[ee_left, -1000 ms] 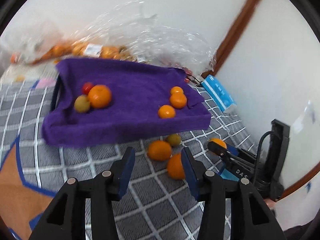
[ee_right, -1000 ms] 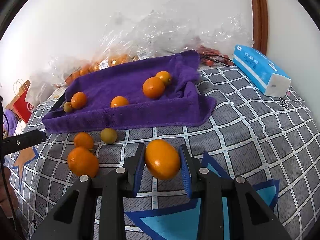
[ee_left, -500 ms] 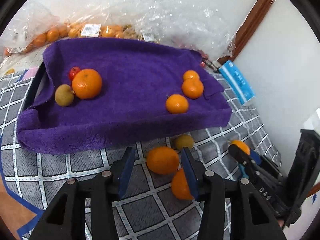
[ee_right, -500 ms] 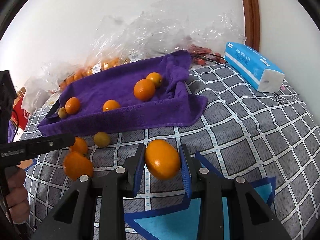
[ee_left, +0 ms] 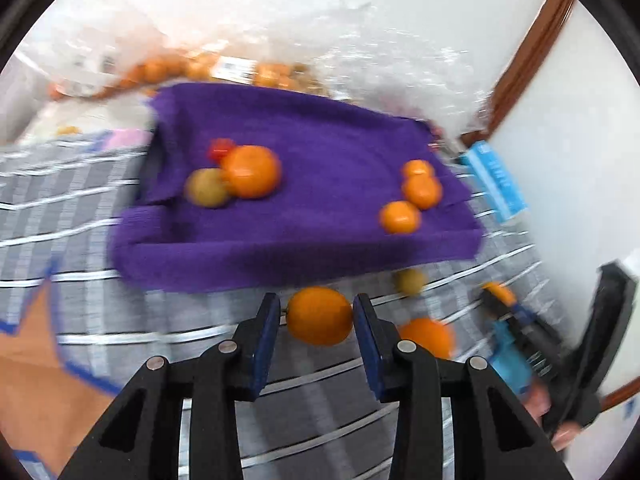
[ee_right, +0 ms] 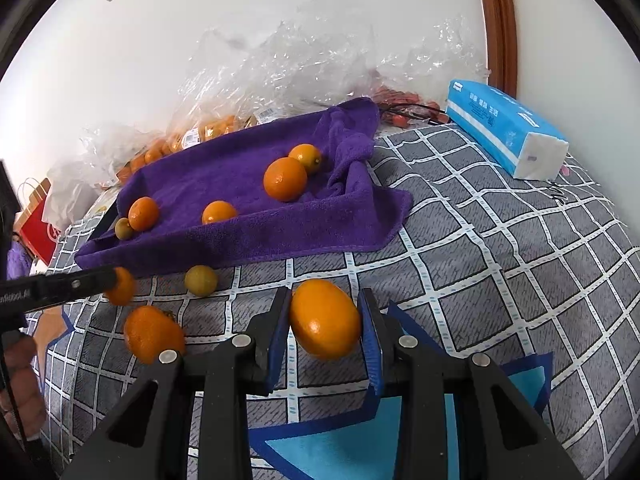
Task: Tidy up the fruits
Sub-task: 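Lift the orange with the left gripper while the right tool carries its orange toward the towel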
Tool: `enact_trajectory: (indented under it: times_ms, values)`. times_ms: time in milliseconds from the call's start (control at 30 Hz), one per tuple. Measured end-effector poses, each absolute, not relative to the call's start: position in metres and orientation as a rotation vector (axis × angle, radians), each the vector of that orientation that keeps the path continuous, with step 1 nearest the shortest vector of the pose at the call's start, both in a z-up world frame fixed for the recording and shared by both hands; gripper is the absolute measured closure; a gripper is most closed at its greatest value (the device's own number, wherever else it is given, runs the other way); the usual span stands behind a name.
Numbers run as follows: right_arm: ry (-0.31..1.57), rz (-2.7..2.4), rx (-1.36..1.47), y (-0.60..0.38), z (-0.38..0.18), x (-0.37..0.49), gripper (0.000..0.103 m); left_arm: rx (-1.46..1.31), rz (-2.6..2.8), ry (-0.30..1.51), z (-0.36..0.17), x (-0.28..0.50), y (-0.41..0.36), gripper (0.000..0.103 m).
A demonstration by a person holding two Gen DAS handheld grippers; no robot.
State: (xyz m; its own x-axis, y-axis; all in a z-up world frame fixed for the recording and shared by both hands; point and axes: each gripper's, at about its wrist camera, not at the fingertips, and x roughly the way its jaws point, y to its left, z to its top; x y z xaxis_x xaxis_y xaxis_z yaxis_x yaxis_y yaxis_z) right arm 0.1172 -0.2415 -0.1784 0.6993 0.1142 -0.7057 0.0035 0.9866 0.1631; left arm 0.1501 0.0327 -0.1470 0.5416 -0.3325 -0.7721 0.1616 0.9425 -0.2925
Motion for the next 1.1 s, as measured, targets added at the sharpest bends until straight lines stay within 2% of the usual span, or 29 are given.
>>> enact_trajectory:
  times_ms: [433, 533, 1100]
  values:
    - [0.806, 0.070, 0.171, -0.243, -0.181, 0.121, 0.069, -0.141, -0.313, 0.903, -0.170, 0.143, 0.035, 0.063]
    - [0.806, 0.067, 0.182, -0.245, -0.181, 0.120, 0.069, -0.151, -0.318, 0.864, -0.171, 0.140, 0.035, 0.069]
    - [0.780, 0.071, 0.162, -0.241, -0.177, 0.116, 0.069, -0.212, -0.352, 0.692, -0.151, 0.113, 0.046, 0.069]
